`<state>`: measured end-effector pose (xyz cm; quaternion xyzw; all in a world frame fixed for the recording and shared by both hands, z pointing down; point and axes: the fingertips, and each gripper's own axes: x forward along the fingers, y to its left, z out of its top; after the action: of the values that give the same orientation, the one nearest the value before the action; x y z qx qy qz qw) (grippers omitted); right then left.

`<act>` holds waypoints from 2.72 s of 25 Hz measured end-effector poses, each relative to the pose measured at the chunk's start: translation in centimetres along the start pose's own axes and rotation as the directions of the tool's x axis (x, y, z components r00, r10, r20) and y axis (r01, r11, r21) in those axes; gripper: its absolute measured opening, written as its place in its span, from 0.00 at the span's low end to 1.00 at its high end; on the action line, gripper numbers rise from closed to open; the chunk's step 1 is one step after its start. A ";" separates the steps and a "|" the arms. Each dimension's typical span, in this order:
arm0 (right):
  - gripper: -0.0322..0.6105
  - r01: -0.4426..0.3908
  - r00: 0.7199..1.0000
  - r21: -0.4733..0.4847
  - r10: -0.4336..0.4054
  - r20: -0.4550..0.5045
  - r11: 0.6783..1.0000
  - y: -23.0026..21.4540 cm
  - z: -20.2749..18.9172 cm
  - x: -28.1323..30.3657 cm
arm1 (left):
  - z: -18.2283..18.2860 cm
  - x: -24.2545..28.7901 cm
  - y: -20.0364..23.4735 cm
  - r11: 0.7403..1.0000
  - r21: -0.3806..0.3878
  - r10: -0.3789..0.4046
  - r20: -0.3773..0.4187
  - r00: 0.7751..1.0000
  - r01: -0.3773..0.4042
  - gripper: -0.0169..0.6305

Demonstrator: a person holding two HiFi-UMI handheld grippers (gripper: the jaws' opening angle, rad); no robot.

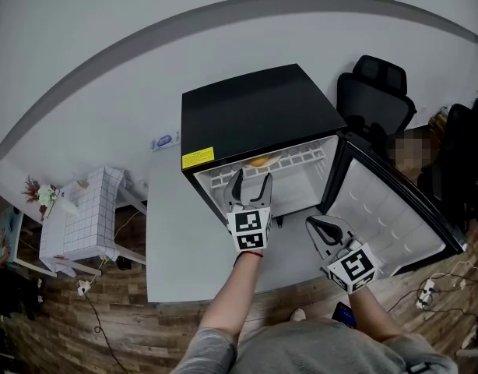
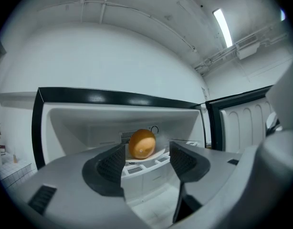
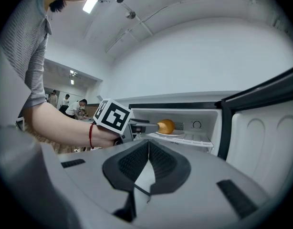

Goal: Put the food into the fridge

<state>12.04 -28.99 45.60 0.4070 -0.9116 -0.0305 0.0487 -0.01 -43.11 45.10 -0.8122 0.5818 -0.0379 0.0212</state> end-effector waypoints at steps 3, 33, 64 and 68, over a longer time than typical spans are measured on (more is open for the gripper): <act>0.07 -0.002 1.000 -0.006 0.002 0.013 1.000 0.6 0.5 0.1 | 0.3 -1.3 -0.3 1.000 0.000 -0.021 0.016 1.000 0.021 0.44; 0.07 0.025 0.999 -0.006 -0.024 0.045 1.000 7.7 2.6 -2.0 | 2.7 -18.7 -4.7 0.971 -0.012 -0.235 0.123 0.964 0.238 0.04; 0.07 0.016 0.999 0.016 -0.017 0.047 1.000 18.1 3.4 -4.6 | -0.8 -32.5 -3.6 0.931 -0.074 -0.346 0.131 0.929 0.358 0.04; 0.07 0.015 0.999 0.007 -0.015 0.029 1.000 18.8 3.2 -4.6 | -1.3 -33.1 -3.3 0.930 -0.084 -0.348 0.117 0.930 0.359 0.04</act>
<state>0.85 -13.02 43.88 0.4135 -0.9092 -0.0339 0.0339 -7.60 -10.71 45.44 -0.9046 0.4253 0.0299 0.0008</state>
